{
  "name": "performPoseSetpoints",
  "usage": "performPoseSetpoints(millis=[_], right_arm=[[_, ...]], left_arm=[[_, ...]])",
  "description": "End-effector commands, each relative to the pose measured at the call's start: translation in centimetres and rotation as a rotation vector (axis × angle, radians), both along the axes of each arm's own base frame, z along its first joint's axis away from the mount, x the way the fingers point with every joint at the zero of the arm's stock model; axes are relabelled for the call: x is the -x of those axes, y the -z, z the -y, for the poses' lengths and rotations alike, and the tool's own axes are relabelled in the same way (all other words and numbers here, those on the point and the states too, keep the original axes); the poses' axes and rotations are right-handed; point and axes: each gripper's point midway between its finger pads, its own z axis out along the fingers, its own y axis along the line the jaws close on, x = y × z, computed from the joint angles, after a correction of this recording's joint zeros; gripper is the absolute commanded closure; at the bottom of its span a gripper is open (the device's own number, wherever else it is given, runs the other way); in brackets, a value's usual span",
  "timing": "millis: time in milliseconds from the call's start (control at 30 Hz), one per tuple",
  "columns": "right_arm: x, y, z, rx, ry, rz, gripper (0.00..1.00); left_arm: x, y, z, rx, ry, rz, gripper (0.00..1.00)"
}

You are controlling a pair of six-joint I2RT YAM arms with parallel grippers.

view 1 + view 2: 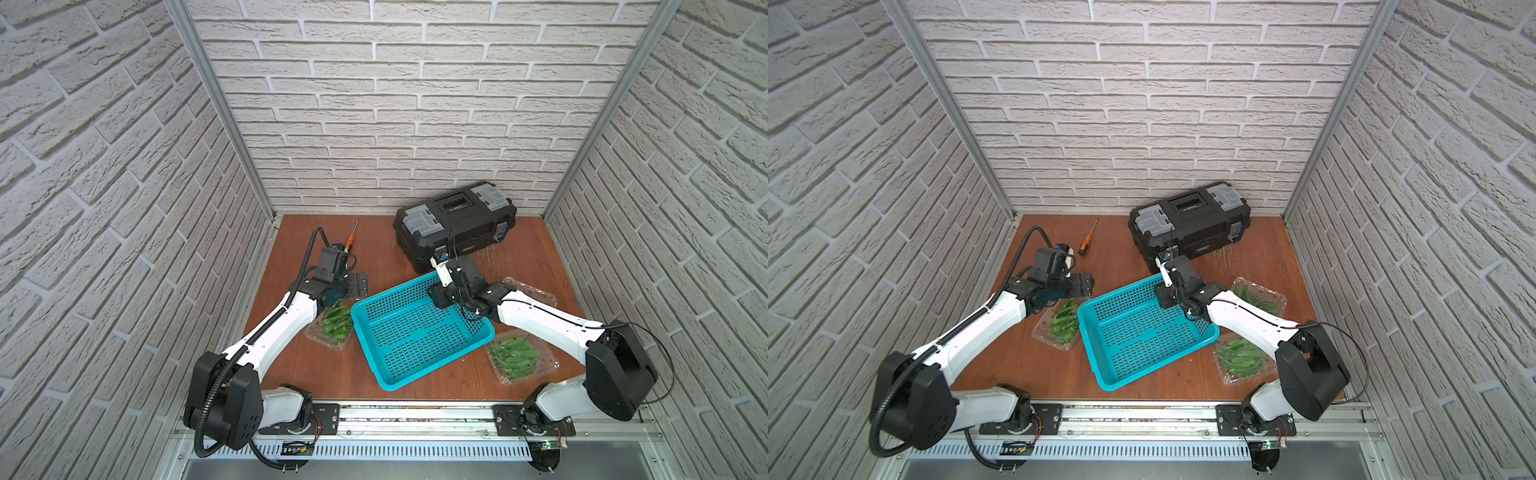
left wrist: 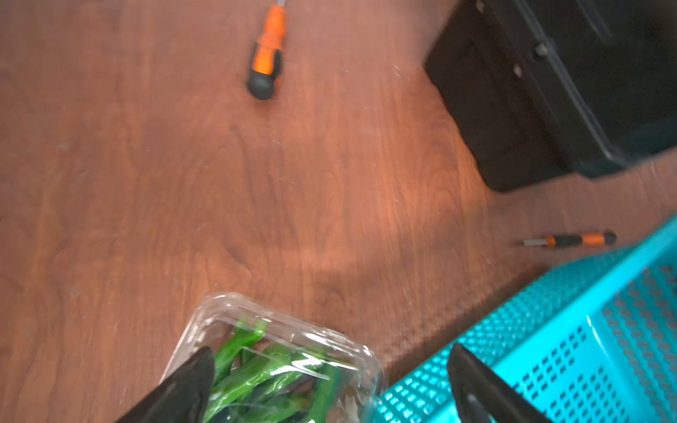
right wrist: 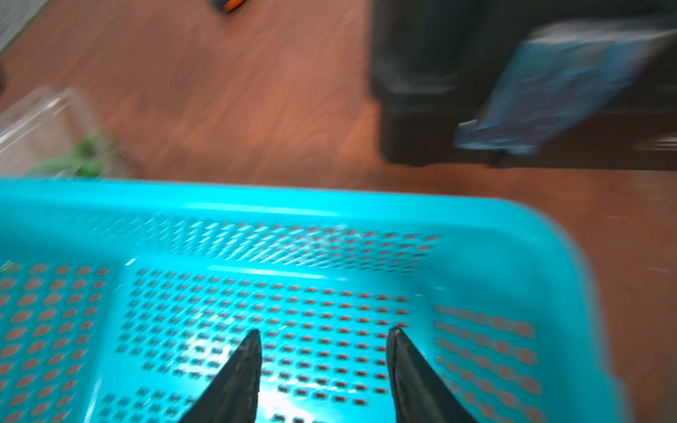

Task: Take small green peppers out of containers
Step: Move the basket to the center of the board.

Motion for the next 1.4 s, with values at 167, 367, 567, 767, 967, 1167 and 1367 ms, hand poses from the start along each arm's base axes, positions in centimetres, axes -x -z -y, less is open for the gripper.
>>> performPoseSetpoints(millis=[167, 367, 567, 767, 967, 1167, 1367], right_arm=[[0.2, 3.6, -8.3, -0.111, -0.18, -0.126, 0.46], [-4.9, 3.9, -9.2, -0.15, -0.028, -0.083, 0.46], [-10.2, 3.4, -7.0, -0.156, 0.117, -0.036, 0.46], [-14.4, 3.8, -4.1, -0.165, 0.21, -0.024, 0.46], [-18.2, 3.2, -0.8, -0.154, 0.291, 0.005, 0.46], [-20.6, 2.7, 3.1, -0.15, 0.389, 0.019, 0.46], [-20.2, 0.7, 3.8, -0.138, 0.371, 0.051, 0.46]], left_arm=[[-0.3, -1.8, -4.7, 0.047, -0.259, 0.018, 0.02], [0.8, -2.4, -5.5, 0.029, -0.278, 0.028, 0.02], [1.0, -2.6, -5.6, 0.036, -0.289, 0.039, 0.02], [0.8, -2.6, -5.4, 0.04, -0.276, 0.04, 0.02], [1.1, -1.6, -5.0, 0.012, -0.241, 0.004, 0.02], [2.1, 0.1, -4.5, -0.008, -0.213, -0.056, 0.02], [3.4, 1.0, -4.2, -0.042, -0.188, -0.105, 0.02]])
